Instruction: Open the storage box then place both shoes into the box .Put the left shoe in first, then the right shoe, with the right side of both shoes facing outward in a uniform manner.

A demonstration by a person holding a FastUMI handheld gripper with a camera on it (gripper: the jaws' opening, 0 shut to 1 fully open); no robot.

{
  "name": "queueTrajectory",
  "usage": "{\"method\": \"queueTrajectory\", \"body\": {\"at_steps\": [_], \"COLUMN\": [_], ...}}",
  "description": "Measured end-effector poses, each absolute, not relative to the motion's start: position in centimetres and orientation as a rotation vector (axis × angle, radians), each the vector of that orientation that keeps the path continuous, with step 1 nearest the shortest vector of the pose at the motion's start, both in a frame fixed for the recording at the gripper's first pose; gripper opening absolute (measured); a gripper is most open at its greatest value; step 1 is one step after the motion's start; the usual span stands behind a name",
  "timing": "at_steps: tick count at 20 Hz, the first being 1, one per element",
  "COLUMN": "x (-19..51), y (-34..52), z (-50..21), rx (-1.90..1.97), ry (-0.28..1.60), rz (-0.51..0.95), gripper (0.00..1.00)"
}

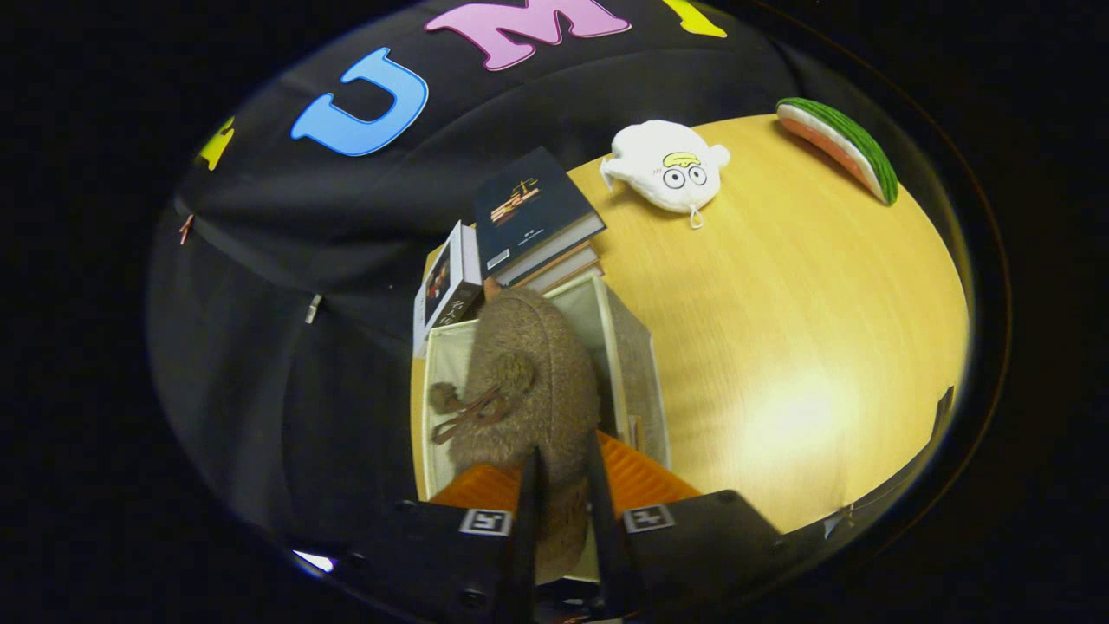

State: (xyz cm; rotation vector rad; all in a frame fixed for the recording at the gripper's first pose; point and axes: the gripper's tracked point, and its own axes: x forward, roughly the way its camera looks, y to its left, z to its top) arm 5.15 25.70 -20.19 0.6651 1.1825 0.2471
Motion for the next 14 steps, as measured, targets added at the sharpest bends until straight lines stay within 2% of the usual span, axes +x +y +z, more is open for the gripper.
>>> {"method": "queueTrajectory", "body": {"at_steps": [3,6,14], "x": [5.8,6.8,10.0], "y": [25.5,22.8,8.9], "z": [-17.4,-14.9,-6.3], "rx": [0.675,0.595,0.37], "ry": [1.077,0.966,0.582], "rz": [0.278,0.275,0.141], "gripper": [0.98,0.99,0.98]}}
